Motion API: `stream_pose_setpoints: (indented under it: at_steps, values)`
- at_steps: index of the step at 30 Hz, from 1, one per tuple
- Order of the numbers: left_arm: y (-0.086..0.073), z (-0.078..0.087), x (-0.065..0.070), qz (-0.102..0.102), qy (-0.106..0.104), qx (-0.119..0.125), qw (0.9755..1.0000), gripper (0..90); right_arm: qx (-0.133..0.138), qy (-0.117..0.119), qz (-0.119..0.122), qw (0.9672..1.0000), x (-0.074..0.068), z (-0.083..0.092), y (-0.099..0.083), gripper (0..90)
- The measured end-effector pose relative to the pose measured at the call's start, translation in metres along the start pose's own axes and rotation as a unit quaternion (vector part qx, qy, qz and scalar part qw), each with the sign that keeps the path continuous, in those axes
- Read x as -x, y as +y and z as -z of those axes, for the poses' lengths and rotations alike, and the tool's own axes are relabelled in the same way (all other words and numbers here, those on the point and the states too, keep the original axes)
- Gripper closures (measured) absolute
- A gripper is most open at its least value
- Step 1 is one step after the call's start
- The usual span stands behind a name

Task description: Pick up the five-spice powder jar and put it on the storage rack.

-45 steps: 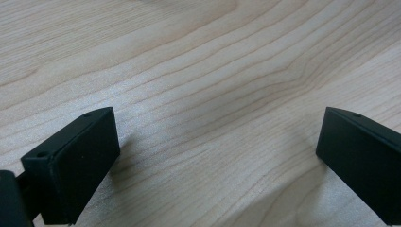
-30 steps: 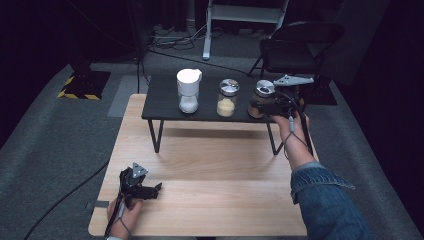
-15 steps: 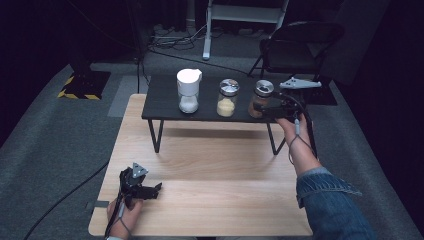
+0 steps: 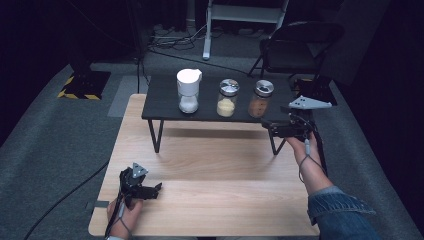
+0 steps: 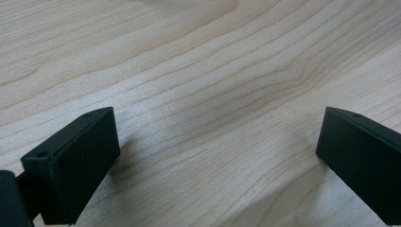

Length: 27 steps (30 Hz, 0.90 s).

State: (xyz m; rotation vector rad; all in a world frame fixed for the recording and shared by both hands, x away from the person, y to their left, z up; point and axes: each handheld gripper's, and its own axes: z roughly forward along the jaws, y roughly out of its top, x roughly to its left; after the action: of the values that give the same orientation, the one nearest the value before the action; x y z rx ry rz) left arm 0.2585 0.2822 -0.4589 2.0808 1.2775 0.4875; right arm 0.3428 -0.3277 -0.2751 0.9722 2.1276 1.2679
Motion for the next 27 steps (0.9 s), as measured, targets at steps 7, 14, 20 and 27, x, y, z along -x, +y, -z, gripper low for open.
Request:
stream_pose_setpoints:
  at_steps: [7, 14, 20, 27]
  values:
    - [0.0, 0.0, 0.0, 0.0, 0.0, 0.0, 1.0, 0.2, 0.001, -0.003, -0.009, 1.0, -0.001, 0.01, -0.027, 5.2]
    - [0.0, 0.0, 0.0, 0.0, 0.0, 0.0, 1.0, 0.3, -0.014, -0.008, -0.017, 0.9997, -0.002, 0.011, -0.054, 3.9]
    - [0.0, 0.0, 0.0, 0.0, 0.0, 0.0, 1.0, 0.3, -0.029, -0.013, -0.018, 0.9993, -0.005, 0.005, -0.082, 3.4]
    - [0.0, 0.0, 0.0, 0.001, 0.0, 0.0, 1.0, 0.3, -0.043, -0.012, -0.029, 0.9986, -0.003, -0.002, -0.111, 2.8]
